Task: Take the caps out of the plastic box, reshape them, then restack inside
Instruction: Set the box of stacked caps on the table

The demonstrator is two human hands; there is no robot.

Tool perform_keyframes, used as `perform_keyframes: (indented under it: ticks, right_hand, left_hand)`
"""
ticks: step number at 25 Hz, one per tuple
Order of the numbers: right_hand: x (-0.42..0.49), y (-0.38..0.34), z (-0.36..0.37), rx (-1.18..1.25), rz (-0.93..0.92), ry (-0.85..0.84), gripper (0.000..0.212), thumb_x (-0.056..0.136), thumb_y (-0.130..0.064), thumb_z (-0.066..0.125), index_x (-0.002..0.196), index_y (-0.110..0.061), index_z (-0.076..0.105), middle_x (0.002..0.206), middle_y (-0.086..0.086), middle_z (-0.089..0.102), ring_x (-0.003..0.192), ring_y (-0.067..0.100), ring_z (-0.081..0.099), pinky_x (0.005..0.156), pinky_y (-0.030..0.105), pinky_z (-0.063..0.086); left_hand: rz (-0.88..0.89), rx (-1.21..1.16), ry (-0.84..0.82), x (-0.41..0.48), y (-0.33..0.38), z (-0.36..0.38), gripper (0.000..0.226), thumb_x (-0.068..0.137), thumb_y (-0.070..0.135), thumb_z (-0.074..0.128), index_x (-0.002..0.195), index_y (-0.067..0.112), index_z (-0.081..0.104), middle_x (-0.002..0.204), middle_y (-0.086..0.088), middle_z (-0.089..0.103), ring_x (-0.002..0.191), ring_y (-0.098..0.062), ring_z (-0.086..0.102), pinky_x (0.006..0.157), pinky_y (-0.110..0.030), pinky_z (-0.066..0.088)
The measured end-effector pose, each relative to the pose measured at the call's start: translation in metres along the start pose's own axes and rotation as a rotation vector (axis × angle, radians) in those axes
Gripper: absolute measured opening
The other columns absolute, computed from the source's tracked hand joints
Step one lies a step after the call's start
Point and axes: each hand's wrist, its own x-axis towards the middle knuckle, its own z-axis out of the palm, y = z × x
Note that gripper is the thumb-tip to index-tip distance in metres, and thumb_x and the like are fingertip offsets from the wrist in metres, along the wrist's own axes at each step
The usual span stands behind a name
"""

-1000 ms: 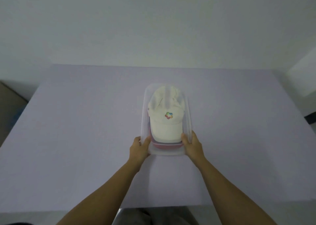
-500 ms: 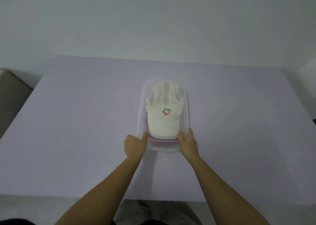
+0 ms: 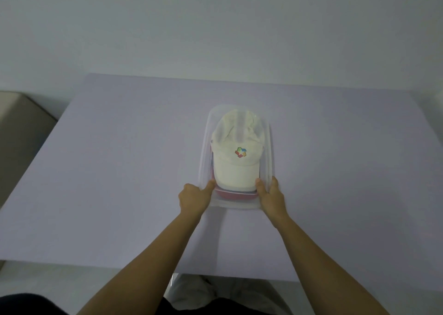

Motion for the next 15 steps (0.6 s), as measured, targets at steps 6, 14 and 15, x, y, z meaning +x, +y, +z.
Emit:
perform_keyframes:
  ticks: [6, 14, 15]
  right_hand:
    - [0.0, 0.0, -0.006, 0.033, -0.019, 0.0, 0.064, 0.095, -0.047, 0.04, 0.147, -0.012, 0.024, 0.15, 0.009, 0.036, 0.136, 0.028, 0.036, 0.112, 0.041, 0.031]
    - [-0.016, -0.05, -0.009, 0.054, -0.291, 0.088, 0.051, 0.096, -0.038, 0.045, 0.14, -0.015, 0.038, 0.133, -0.004, 0.047, 0.128, 0.017, 0.044, 0.107, 0.032, 0.036]
    - [-0.02, -0.062, -0.001, 0.085, -0.315, 0.06, 0.051, 0.096, -0.037, 0.046, 0.141, -0.016, 0.036, 0.13, -0.007, 0.048, 0.125, 0.014, 0.046, 0.105, 0.028, 0.037]
  left_hand:
    - [-0.054, -0.028, -0.008, -0.011, 0.006, 0.006, 0.067, 0.087, 0.047, 0.059, 0.13, 0.001, 0.034, 0.13, -0.018, 0.04, 0.111, -0.034, 0.049, 0.09, -0.042, 0.048]
    - [-0.012, -0.714, -0.015, -0.02, 0.024, -0.009, 0.044, 0.087, 0.027, 0.065, 0.113, 0.014, 0.033, 0.107, -0.01, 0.052, 0.092, -0.024, 0.062, 0.082, -0.038, 0.054]
    - [0.006, -0.861, -0.008, -0.018, 0.026, -0.017, 0.047, 0.086, 0.025, 0.067, 0.117, 0.016, 0.033, 0.105, -0.008, 0.054, 0.085, -0.021, 0.065, 0.077, -0.036, 0.056]
